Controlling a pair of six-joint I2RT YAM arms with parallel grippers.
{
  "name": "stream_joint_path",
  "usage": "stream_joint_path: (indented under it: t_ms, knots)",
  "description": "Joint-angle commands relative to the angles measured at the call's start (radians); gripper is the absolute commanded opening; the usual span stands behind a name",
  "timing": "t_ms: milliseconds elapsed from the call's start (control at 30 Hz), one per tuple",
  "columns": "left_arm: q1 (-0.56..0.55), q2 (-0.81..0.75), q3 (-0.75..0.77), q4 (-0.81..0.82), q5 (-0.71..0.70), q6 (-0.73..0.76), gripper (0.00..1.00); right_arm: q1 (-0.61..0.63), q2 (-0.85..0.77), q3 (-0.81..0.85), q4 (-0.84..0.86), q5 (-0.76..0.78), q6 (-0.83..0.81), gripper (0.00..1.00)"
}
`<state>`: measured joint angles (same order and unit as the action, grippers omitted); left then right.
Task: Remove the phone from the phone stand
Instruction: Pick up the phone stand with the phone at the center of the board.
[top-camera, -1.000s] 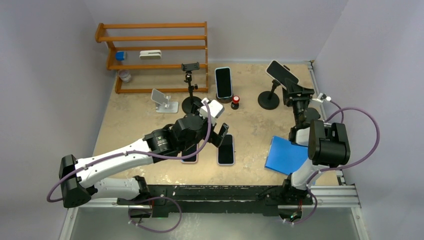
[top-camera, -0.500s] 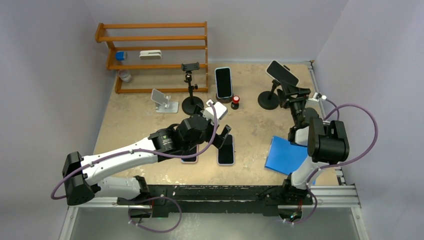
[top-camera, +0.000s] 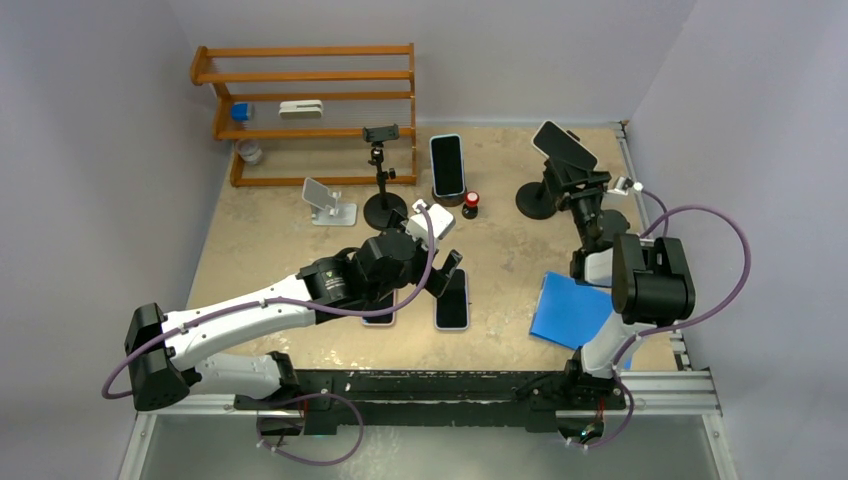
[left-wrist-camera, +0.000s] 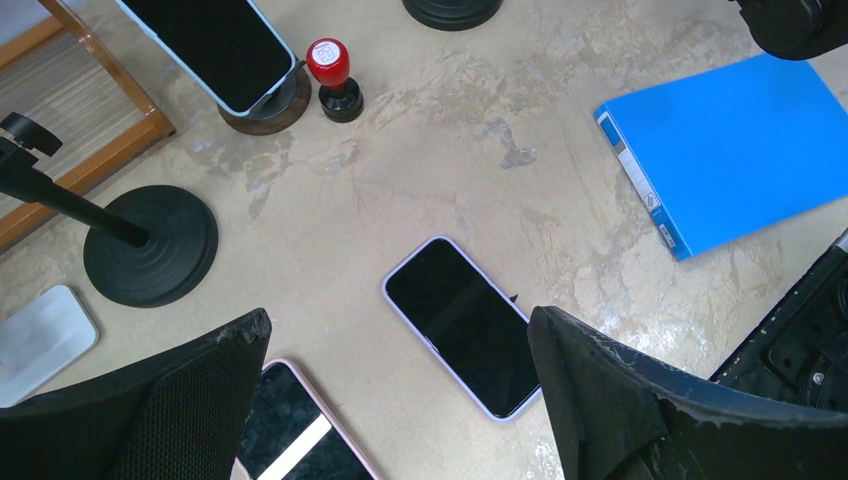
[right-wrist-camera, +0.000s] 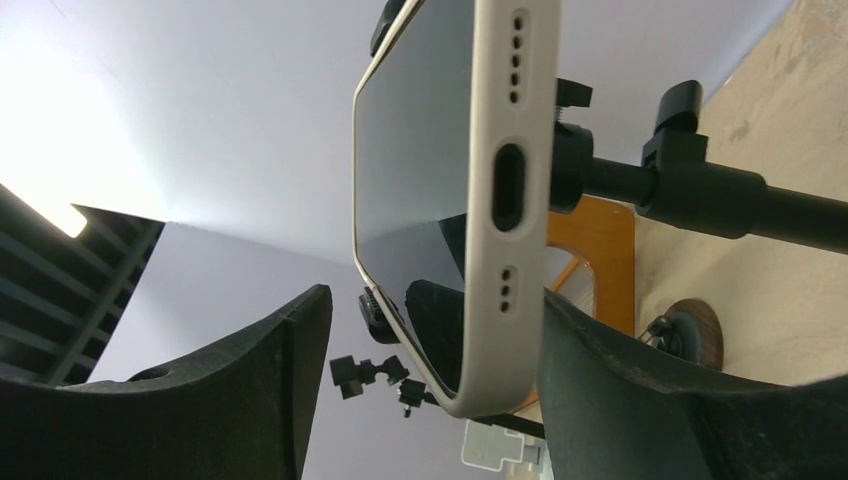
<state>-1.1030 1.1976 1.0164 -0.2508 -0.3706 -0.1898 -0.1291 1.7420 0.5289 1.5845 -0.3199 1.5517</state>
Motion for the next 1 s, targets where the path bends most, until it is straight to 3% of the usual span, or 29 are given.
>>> stream_joint_path:
  t_ms: [0, 967]
  knots:
    - [-0.009, -0.004, 0.01, 0.027, -0.008, 0.001, 1.0, 0.013, 0.005, 0.041, 0.166, 0.037, 0.017, 0.71]
    - [-0.009, 0.009, 0.011, 0.026, -0.005, 0.003, 1.0, 0.032, 0.055, 0.09, 0.237, 0.064, 0.061, 0.51]
